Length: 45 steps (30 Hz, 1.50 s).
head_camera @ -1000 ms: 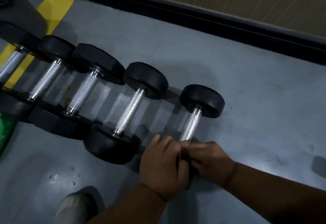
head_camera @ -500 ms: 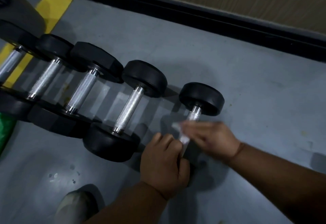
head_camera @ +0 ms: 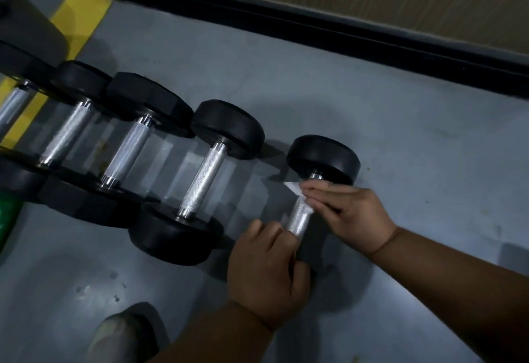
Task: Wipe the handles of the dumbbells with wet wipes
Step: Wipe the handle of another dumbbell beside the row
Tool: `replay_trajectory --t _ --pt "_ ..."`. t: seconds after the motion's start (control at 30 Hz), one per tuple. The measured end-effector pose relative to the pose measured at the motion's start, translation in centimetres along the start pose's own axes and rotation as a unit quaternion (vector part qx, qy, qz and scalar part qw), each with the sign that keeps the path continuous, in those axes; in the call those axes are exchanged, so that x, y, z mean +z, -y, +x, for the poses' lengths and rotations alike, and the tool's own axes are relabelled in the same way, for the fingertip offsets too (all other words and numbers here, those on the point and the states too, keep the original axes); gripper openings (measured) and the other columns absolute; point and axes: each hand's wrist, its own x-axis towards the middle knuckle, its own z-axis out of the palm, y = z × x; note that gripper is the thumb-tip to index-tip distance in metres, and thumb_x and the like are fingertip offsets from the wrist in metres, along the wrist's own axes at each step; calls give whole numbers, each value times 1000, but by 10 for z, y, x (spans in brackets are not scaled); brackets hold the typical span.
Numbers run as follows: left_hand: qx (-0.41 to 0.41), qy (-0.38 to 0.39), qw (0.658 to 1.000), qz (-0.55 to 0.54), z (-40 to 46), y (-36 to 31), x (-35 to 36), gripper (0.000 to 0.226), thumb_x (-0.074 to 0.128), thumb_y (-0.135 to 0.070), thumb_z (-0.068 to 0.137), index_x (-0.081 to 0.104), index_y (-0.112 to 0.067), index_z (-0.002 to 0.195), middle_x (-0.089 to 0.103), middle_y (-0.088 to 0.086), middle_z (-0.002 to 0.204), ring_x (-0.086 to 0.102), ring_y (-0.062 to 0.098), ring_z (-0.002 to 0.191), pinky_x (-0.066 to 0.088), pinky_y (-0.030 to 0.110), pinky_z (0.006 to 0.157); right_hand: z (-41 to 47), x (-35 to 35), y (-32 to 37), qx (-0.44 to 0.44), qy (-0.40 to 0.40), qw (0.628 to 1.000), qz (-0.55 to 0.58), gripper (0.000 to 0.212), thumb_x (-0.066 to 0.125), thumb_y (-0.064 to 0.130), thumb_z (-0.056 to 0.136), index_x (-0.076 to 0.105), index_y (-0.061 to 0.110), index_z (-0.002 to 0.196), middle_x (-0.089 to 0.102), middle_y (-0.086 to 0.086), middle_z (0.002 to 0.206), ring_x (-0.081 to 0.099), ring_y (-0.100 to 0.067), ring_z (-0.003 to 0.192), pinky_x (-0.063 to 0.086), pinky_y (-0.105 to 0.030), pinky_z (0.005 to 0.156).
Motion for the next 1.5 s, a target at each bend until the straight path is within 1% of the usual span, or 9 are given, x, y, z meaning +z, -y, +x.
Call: replay_trajectory --t 0.2,0.4,0.5,0.7,0.8,0.9,1.07,1.27,1.5 --pt "5 10 1000 16 -2 -3 5 11 57 -21 72 53 -10 70 50 8 75 42 30 66 35 41 61 -39 16 15 -106 153 979 86 22 71 -3 86 75 3 107 72 -5 120 70 -14 108 56 -29 93" --pt "-24 75 997 -4 4 -16 5 19 60 -25 65 42 -20 62 45 1 67 42 27 64 36 36 58 -11 -5 1 6 26 999 29 20 70 22 93 79 13 107 73 5 116 67 0 110 55 -26 96" --pt "35 124 990 -59 11 -3 -4 10 60 -24 72 55 -19 66 51 -1 69 50 23 68 41 33 60 -20 -3 5 32 -14 999 25 20 69 21 93 79 12 106 72 6 117 66 3 111 54 -23 98" --pt "47 101 988 -107 5 11 -1 14 48 -21 83 55 -12 74 50 6 77 51 31 70 42 46 60 -42 -1 17 -78 156 982 67 23 75 4 85 77 12 107 73 2 118 70 -9 107 58 -27 90" --pt "53 86 988 -116 4 13 0 13 48 -19 82 55 -12 73 49 6 78 49 32 71 41 44 61 -16 -13 -1 -61 75 995 20 19 73 17 92 78 16 110 71 7 121 68 -2 108 56 -24 94" --pt "50 89 988 -115 3 13 0 11 48 -17 79 53 -11 71 47 5 77 47 31 70 39 46 60 -7 -17 -7 10 -15 1000 -6 20 72 13 92 77 13 112 71 5 121 66 2 110 56 -28 95" --pt "67 95 989 -93 2 12 1 12 50 -21 80 52 -11 73 47 7 78 46 32 69 38 47 58 -49 -5 20 -69 160 982 74 29 72 -2 85 76 15 108 69 12 119 65 5 107 59 -28 84" --pt "70 85 990 -90 0 8 1 13 50 -19 79 54 -10 72 47 7 77 45 32 68 37 46 57 -8 -18 -6 14 -19 1000 6 21 70 17 93 76 13 113 69 8 121 60 10 116 52 -20 99" --pt "82 88 989 -90 1 10 0 9 49 -21 81 53 -14 81 49 10 79 46 32 70 38 44 58 -42 -1 15 -82 127 986 63 16 70 8 92 78 10 106 73 1 119 66 -1 113 57 -26 92"
